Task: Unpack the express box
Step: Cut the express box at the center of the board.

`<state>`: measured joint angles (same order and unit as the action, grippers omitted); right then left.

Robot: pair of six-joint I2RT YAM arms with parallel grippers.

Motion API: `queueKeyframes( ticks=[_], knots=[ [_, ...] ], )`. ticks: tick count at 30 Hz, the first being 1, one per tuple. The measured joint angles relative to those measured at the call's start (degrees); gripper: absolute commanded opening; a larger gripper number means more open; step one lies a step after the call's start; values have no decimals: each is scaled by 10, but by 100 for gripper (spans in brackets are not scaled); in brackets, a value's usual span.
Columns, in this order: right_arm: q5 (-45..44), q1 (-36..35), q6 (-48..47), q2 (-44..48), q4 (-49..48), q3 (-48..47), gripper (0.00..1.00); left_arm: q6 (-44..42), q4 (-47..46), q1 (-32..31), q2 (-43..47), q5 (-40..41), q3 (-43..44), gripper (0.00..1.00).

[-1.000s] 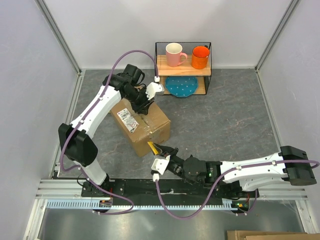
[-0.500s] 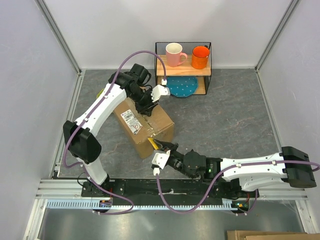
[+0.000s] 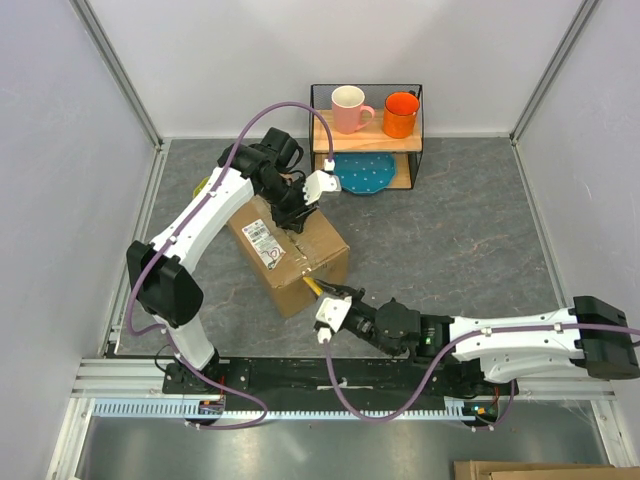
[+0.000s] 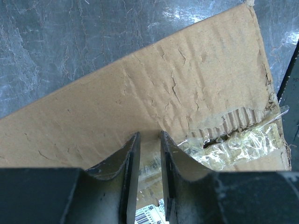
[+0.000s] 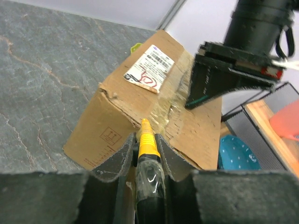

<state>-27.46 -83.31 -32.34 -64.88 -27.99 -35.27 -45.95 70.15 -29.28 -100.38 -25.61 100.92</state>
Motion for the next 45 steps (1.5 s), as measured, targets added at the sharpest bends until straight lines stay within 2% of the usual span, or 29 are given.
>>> queueKeyframes(
  ticks=[2, 8, 9, 15, 21, 25, 28, 35, 41, 45],
  knots=[
    [-10, 5, 26, 16, -3, 11, 0, 0, 0, 0, 0, 0, 0, 33],
    [-43, 70, 169, 42, -22, 31, 0, -13, 35, -2, 8, -12, 23, 54],
    [-47, 82, 189, 42, -23, 31, 0, -21, 39, -2, 12, -16, 26, 60],
    [-72, 143, 353, 42, -32, 31, 0, -112, 55, -4, 103, -26, 9, 70],
    [-69, 184, 465, 39, -38, 31, 0, -242, 64, -5, 184, -53, -57, 73],
    [-63, 195, 514, 30, -48, 30, 0, -314, 69, -5, 177, -51, -108, 73],
    [-53, 200, 545, 19, -61, 30, 0, -354, 74, -5, 148, -48, -113, 73],
    [-23, 215, 590, -21, -88, 29, 0, -409, 76, -8, 88, -44, -75, 75],
    [6, 235, 614, -23, -83, 25, 0, -436, 80, -27, 85, -14, -77, 73],
    [14, 250, 628, -12, -64, 23, 0, -428, 85, -32, 77, -5, -72, 65]
  ],
)
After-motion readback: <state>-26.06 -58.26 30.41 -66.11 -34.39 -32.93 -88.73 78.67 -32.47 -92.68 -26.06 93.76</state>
